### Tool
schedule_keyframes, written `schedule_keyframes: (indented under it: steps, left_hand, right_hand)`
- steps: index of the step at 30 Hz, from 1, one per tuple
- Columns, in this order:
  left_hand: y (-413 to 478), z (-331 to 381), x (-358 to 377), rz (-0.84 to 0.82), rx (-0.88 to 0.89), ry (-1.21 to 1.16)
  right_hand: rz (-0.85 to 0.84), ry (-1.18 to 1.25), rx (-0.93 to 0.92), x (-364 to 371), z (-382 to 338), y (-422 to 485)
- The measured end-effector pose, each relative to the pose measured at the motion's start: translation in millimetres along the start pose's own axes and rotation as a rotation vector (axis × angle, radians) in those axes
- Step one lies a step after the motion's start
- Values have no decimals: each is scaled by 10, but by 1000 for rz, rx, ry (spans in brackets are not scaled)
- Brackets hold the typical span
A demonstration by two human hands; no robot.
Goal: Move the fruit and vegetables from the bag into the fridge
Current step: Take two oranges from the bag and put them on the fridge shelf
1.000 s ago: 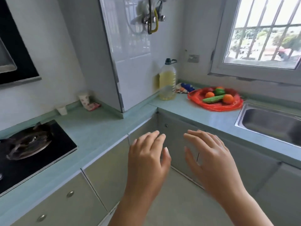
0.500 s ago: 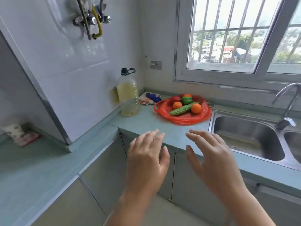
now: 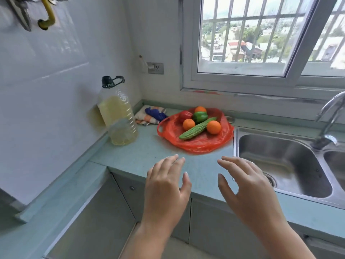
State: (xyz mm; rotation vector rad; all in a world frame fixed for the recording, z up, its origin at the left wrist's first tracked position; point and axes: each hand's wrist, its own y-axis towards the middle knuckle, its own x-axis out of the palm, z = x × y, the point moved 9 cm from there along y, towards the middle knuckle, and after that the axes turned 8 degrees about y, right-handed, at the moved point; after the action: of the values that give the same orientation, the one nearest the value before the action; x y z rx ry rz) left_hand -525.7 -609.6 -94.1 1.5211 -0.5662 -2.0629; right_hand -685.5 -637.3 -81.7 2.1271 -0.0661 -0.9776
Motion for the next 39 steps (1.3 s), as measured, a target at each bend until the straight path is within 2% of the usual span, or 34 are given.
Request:
schedule_keyframes:
  steps: [10,15,22,33,39]
  left_hand:
    - [1258,-932,885,-84,58,-96]
    - [1699,-1195,1372,-105,44,-127]
    - [2138,-1260,2090,-168,66,-176]
    - [2787,-1354,3361,-329,-3,-147]
    - [2885,-1451,4083,-520,-77,-132]
  right_hand:
    - [-16,-68,67,1125,302,1206]
    - [-16,-127,137,1443,625,1442]
    - [-4,-199,246,1670,1288,1746]
    - [-150,-214,437,2284,2735,2067]
    - [-237,-149,586,2687,3484,2077]
